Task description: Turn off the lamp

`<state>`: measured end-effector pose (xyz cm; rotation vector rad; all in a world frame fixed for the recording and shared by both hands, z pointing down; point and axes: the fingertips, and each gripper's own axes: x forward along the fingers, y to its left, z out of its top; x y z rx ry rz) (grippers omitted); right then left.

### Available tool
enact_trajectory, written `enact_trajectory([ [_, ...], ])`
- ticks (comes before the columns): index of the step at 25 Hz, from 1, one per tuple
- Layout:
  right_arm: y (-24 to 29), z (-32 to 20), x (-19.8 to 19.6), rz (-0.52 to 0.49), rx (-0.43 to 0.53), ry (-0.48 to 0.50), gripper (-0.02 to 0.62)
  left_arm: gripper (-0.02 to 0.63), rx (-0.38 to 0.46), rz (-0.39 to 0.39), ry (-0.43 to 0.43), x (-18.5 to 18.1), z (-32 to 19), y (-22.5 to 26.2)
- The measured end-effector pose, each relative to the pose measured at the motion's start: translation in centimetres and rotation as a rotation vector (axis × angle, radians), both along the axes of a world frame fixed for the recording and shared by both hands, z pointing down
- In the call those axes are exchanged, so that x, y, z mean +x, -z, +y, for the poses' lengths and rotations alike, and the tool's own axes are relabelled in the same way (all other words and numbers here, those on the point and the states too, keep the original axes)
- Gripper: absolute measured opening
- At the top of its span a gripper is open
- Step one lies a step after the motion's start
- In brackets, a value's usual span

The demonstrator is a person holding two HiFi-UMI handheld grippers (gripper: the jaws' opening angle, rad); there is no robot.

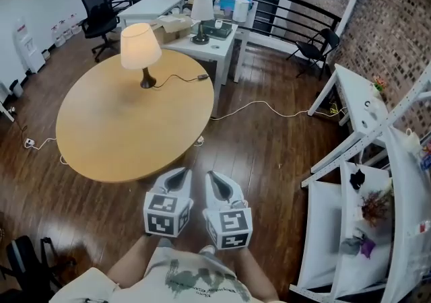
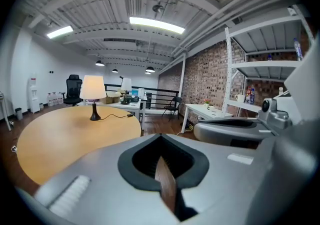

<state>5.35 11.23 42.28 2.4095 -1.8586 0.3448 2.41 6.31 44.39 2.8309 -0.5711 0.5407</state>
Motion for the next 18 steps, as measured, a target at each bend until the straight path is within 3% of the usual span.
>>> enact_trajectory([
  [9,-0.5,1.0,4.7,-0.001,0.004,0.017,0.002,-0.003,0.015,-0.003,0.024,4.4,0.6,-0.3],
  [18,-1.4,-2.1,9.0,0.004,0.004,0.048,0.012,-0.003,-0.012,0.021,0.052,9.3,-3.0,-1.2],
])
